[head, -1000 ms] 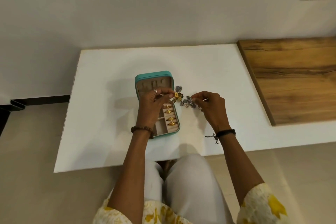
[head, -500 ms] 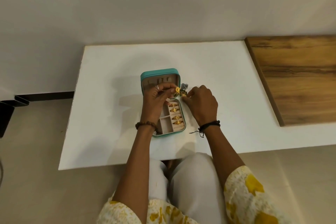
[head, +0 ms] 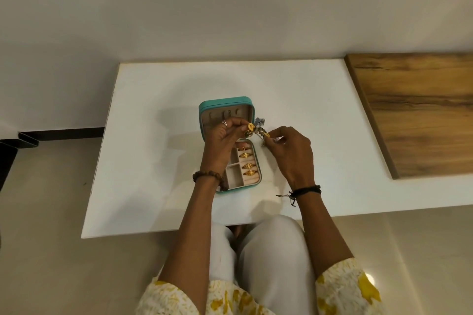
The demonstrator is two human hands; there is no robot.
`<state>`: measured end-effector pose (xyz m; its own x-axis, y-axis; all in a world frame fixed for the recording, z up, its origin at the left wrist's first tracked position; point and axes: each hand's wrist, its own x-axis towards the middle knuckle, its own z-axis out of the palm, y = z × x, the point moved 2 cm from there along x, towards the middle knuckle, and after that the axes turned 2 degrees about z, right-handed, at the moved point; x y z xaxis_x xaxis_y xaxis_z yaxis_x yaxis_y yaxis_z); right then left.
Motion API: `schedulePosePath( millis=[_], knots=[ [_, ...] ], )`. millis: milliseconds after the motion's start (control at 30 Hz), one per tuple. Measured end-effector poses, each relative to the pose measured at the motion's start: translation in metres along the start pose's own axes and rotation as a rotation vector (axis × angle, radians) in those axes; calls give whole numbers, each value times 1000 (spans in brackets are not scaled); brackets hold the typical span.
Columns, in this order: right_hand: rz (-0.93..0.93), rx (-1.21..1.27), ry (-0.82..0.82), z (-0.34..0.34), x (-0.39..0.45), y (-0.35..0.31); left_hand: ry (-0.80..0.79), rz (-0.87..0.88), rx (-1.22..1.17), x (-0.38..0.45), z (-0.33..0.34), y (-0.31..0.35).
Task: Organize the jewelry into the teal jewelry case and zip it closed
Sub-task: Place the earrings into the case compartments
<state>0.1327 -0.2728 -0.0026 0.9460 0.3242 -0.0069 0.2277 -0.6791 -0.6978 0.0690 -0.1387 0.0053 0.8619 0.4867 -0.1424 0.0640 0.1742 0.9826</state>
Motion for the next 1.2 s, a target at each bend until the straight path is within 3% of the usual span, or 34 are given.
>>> schedulePosePath(
  millis=[300,600,933,1200],
  knots=[
    [-123,166,68,-36,-17,-26,-11,-17,-106,-14,9,6],
    [-145,353,-81,-71,-47,-56,42,-10,-147,-61,-4,38],
    [-206,139,-178,-88,-76,-85,75,32,245,-107,-70,67],
    [-227,-36,-268,-50,-53,-92,38,80,383,-86,-84,54]
  ],
)
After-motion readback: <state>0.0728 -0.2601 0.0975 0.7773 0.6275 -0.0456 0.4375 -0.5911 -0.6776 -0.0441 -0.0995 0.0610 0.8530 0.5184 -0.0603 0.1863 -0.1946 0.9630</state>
